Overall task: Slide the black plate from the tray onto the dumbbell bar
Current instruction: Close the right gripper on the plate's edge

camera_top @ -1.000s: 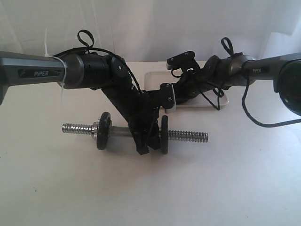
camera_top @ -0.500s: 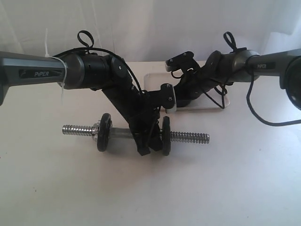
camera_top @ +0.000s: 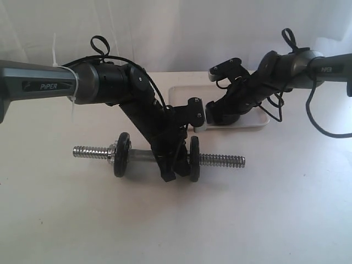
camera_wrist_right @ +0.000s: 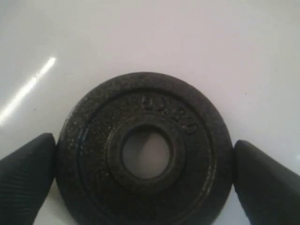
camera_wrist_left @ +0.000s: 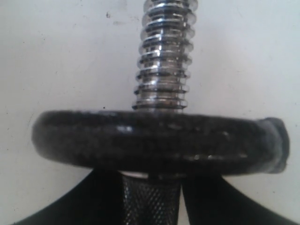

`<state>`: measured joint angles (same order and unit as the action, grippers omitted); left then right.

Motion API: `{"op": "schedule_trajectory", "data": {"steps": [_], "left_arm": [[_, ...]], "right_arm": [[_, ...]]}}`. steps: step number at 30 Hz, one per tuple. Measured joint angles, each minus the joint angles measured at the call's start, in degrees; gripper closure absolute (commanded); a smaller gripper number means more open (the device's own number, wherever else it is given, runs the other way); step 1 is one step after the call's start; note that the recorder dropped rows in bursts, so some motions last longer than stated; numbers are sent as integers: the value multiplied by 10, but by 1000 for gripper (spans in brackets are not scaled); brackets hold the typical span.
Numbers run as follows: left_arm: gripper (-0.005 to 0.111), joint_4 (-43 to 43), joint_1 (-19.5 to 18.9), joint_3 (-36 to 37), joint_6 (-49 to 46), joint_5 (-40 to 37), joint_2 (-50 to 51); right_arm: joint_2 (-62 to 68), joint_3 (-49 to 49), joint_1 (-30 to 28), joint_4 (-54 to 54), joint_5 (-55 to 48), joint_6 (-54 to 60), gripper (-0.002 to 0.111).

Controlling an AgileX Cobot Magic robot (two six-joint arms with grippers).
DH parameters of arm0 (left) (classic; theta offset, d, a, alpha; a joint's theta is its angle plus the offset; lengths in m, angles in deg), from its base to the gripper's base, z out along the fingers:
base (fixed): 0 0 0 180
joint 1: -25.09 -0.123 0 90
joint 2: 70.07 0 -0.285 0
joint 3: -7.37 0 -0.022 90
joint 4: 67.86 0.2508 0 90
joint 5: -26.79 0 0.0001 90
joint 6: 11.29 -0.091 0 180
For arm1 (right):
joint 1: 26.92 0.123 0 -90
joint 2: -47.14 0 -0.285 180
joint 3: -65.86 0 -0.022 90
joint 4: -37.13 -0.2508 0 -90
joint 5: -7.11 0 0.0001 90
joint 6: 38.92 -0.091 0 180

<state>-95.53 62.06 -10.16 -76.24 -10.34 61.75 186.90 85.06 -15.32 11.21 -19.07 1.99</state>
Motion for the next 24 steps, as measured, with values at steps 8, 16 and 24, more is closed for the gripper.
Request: {"op": "schedule_trajectory", "data": {"steps": [8,16,24], "left_arm": [[107,-3,0,0,0,-7,0],[107,-3,0,0,0,-12,0],[107,-3,0,0,0,-12,0]], "right_arm": [[0,16,0,41,-26,-72,45],[0,26,0,57,-47,-83,27],[0,89,0,147,-136,-166,16]]}}
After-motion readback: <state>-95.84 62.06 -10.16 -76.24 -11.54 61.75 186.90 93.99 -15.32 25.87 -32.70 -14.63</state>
